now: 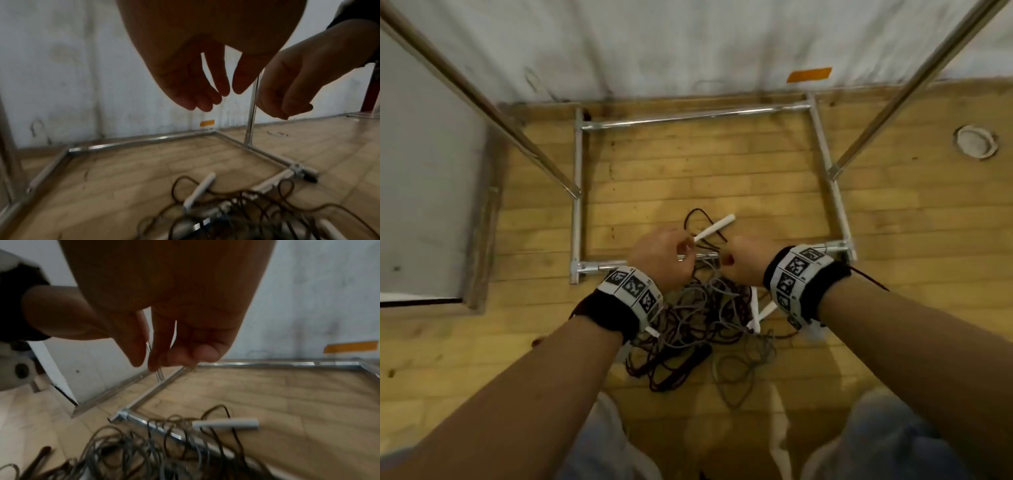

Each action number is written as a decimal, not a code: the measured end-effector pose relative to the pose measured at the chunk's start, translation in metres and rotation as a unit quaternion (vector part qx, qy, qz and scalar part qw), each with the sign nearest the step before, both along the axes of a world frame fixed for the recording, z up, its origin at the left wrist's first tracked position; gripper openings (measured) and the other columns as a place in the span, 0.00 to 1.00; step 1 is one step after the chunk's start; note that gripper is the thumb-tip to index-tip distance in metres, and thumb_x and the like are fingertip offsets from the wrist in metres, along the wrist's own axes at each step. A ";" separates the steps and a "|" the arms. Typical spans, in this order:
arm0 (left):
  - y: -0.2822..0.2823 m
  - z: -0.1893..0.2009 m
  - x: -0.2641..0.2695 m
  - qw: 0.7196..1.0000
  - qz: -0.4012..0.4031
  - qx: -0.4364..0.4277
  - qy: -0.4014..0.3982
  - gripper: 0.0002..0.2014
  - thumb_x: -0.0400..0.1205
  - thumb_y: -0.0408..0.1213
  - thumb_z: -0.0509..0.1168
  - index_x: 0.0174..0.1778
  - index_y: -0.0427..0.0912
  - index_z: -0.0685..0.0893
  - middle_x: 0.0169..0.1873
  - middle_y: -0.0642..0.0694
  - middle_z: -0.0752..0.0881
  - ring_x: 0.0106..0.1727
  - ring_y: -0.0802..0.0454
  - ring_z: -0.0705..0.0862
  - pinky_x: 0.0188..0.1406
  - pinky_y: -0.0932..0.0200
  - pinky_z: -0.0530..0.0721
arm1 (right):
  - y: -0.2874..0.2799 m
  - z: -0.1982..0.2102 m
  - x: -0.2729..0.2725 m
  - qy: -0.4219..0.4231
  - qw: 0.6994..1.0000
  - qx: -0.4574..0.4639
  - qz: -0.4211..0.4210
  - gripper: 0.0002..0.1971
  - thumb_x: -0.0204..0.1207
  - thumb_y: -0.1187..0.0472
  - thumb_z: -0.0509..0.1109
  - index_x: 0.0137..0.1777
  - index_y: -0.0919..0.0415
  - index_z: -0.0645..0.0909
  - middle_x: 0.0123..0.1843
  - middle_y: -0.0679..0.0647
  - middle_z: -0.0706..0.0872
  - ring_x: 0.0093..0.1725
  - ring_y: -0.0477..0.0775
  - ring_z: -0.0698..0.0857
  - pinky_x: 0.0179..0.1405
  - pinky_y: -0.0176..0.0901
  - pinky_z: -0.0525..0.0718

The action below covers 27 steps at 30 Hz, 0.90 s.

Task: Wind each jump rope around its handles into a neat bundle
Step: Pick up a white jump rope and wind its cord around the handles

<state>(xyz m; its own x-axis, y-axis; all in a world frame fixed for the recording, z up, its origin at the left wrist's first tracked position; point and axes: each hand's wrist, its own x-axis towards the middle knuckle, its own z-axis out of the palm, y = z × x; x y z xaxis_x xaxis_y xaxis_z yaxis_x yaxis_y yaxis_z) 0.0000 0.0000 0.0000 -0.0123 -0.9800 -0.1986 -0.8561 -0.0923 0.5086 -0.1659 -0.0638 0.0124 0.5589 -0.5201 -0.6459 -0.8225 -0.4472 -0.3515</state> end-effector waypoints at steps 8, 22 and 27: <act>0.025 -0.088 -0.021 0.996 -0.020 0.083 0.039 0.20 0.78 0.43 0.67 0.67 0.47 0.81 0.64 0.49 0.81 0.64 0.51 0.79 0.59 0.55 0.81 | 0.035 -0.098 -0.005 0.057 0.996 0.050 -0.037 0.12 0.81 0.56 0.63 0.57 0.58 0.85 0.54 0.57 0.85 0.49 0.58 0.83 0.47 0.46 0.82; -0.025 0.028 -0.020 0.870 0.053 0.166 0.461 0.02 0.81 0.31 0.66 0.46 0.38 0.84 0.37 0.45 0.86 0.45 0.48 0.85 0.56 0.47 0.81 | 0.002 0.049 0.004 -0.421 0.846 -0.162 -0.282 0.12 0.80 0.62 0.64 0.34 0.60 0.81 0.22 0.41 0.75 0.26 0.36 0.74 0.26 0.26 0.67; -0.008 0.076 -0.018 0.933 -0.011 0.151 0.326 0.06 0.82 0.37 0.67 0.42 0.46 0.88 0.35 0.50 0.89 0.40 0.56 0.87 0.48 0.62 0.82 | 0.011 0.134 0.011 -0.525 0.761 -0.206 -0.320 0.11 0.81 0.61 0.59 0.37 0.54 0.77 0.28 0.47 0.76 0.27 0.44 0.74 0.29 0.40 0.74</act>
